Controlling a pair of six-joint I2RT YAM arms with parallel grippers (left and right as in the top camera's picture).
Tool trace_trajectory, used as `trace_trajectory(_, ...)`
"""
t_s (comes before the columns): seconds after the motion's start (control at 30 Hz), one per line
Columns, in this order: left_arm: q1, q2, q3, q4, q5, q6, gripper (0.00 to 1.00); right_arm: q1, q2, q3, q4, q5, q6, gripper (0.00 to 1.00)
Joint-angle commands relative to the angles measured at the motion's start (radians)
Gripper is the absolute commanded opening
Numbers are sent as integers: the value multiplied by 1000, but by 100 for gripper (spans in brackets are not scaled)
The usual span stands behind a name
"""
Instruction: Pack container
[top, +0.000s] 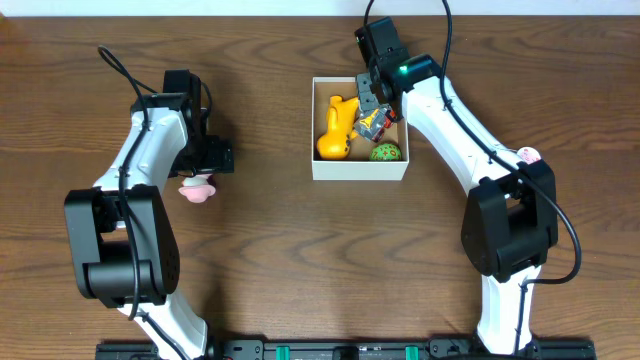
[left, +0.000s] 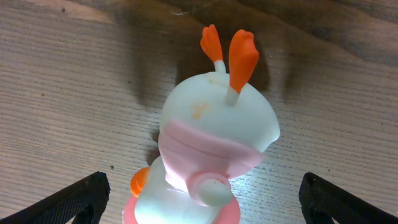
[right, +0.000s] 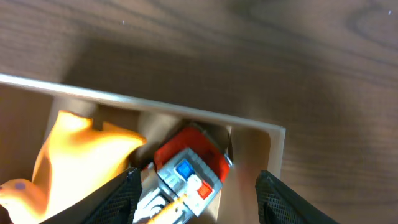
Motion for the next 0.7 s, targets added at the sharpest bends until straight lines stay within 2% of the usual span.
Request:
trace_trajectory(0.0,3,7,-4,-3,-5,14,98,-13,4,2,19,16,7,63)
trace_trajectory(0.23,3,7,-4,-3,-5,14,98,-12,-3,22,20,13,-40,64)
trace_trajectory(0.37,3,7,-4,-3,-5,14,98,-10,-5,22,18,-63,-73,62)
trace_trajectory(0.47,3,7,-4,-3,-5,14,98,-10,-5,22,21,-114,-73,57)
trace_trajectory(0.6,3,7,-4,-3,-5,14,98,-10,-18,29,18,-148,-73,45)
trace_trajectory(0.67,3,8,-4,-3,-5,14,98,-10,-33,29,17,-147,-73,43)
